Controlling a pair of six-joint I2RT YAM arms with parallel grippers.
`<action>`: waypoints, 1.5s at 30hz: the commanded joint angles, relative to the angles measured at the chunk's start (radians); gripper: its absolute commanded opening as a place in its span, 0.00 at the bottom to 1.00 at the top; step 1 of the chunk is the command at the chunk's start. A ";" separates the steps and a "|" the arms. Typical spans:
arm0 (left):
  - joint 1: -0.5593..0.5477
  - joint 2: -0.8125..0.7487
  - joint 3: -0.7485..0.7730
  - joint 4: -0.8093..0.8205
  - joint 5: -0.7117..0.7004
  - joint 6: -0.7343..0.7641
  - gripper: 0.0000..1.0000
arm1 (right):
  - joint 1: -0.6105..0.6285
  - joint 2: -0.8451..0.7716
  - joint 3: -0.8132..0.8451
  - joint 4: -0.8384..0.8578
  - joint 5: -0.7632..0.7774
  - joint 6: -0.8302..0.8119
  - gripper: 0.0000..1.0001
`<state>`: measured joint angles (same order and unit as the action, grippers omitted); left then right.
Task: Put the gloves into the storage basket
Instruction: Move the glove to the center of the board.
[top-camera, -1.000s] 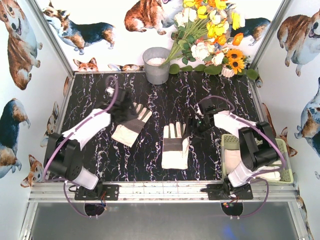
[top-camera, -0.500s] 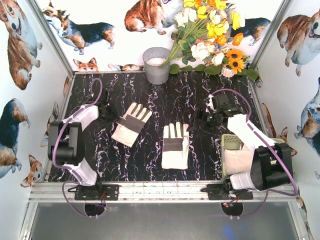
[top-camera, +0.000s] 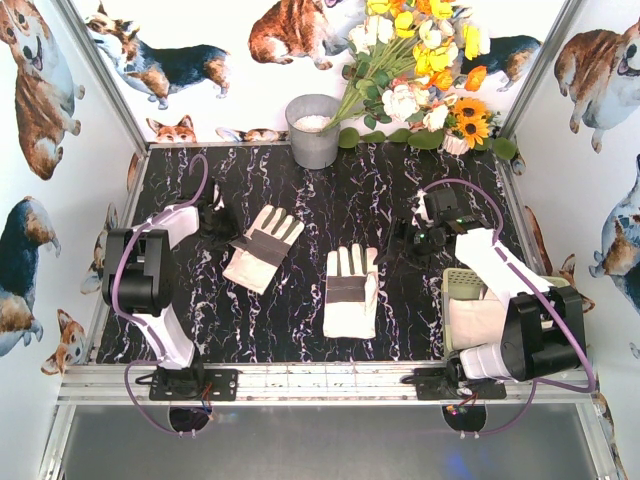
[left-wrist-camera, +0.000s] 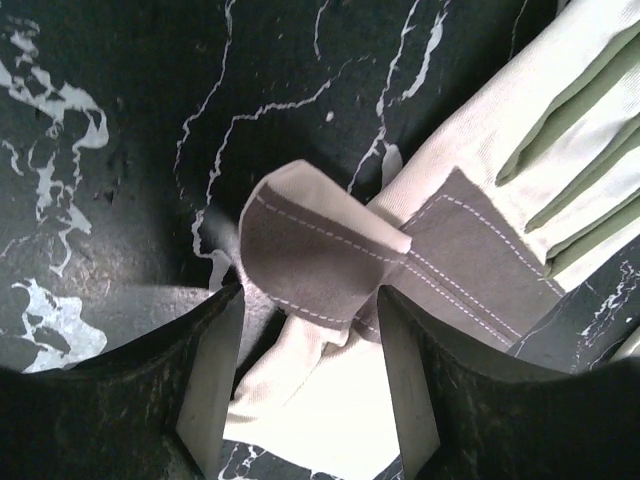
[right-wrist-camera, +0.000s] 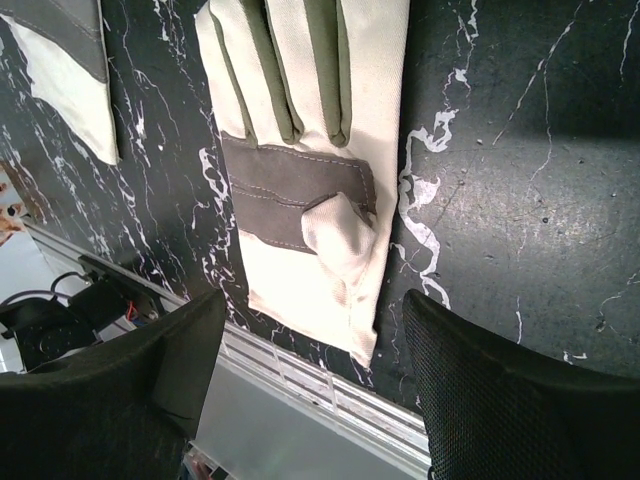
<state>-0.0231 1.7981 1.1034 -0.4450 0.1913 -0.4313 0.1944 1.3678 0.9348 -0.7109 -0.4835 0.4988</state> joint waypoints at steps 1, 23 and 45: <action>0.019 0.027 0.045 0.039 0.034 0.031 0.50 | -0.004 -0.001 -0.002 0.013 -0.029 -0.003 0.73; 0.049 0.065 0.028 0.077 0.078 0.015 0.03 | -0.004 0.030 -0.002 0.016 -0.044 -0.002 0.72; -0.308 -0.584 -0.574 0.100 -0.072 -0.585 0.35 | -0.004 0.026 -0.033 0.072 -0.074 0.028 0.71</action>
<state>-0.3195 1.2766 0.5453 -0.3401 0.1692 -0.9398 0.1944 1.4265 0.9035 -0.6788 -0.5423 0.5205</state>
